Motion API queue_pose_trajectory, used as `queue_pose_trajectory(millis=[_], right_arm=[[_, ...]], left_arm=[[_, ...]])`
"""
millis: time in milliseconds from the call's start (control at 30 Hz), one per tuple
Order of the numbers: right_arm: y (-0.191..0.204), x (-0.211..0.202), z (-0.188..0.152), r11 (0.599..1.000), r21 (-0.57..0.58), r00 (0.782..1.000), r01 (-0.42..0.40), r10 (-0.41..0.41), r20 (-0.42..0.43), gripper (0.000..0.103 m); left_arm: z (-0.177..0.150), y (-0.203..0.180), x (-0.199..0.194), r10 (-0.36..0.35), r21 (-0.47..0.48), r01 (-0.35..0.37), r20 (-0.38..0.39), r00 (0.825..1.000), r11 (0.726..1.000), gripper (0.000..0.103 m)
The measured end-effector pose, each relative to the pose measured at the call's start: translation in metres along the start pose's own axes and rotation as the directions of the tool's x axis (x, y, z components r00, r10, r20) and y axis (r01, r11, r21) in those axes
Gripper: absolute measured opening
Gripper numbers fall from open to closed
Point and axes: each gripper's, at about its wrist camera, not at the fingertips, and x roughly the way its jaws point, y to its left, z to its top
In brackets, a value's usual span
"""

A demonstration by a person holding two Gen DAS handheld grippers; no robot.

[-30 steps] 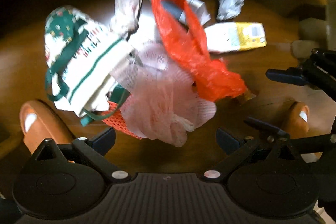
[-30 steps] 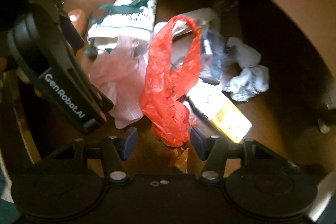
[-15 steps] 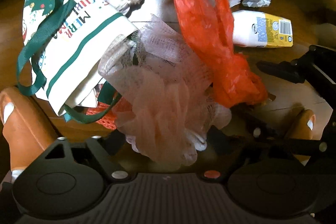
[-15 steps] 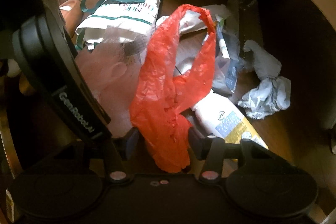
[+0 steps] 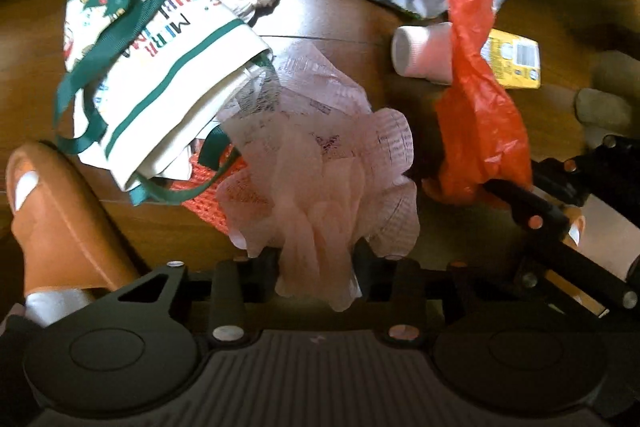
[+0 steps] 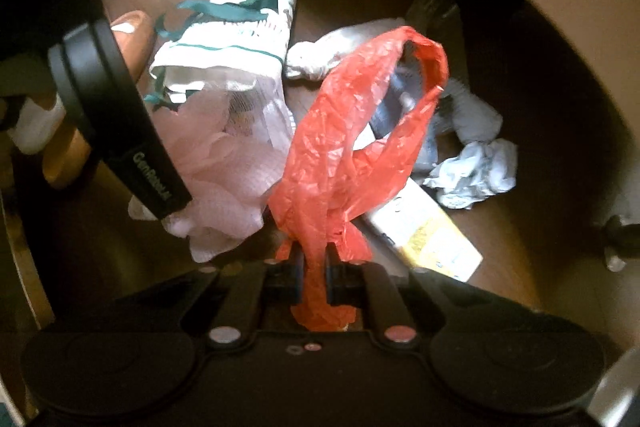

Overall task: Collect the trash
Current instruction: 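Close left tool on pink puff while right tool closes on red bag, then carry pink puff in left tool while right tool carries red bag to wastebasket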

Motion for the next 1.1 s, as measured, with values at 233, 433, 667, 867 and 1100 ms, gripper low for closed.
queue_pose_trajectory(millis=[233,433,667,867,1100], right_arm=[[0.002,-0.067,-0.003,0.994,0.097,0.997,0.044,-0.05,0.056,0.008],[0.009,-0.133,-0.009,0.971,0.229,0.986,0.074,-0.106,0.131,0.008],[0.021,-0.221,-0.029,0.936,0.337,0.954,0.105,-0.191,0.233,0.008],[0.02,-0.301,-0.059,0.895,0.43,0.906,0.12,-0.275,0.322,0.008],[0.011,-0.391,-0.096,0.855,0.503,0.82,0.129,-0.377,0.43,0.008]], left_arm=[[-0.026,-0.006,-0.047,0.025,-0.003,-0.025,0.066,0.998,1.0,0.033],[-0.057,-0.015,-0.096,0.031,0.012,-0.033,0.163,0.986,0.999,0.033],[-0.1,-0.033,-0.167,-0.029,0.077,0.004,0.33,0.944,0.997,0.033],[-0.14,-0.051,-0.233,-0.092,0.151,0.021,0.48,0.872,0.988,0.033],[-0.174,-0.093,-0.307,-0.177,0.245,0.03,0.602,0.779,0.969,0.033]])
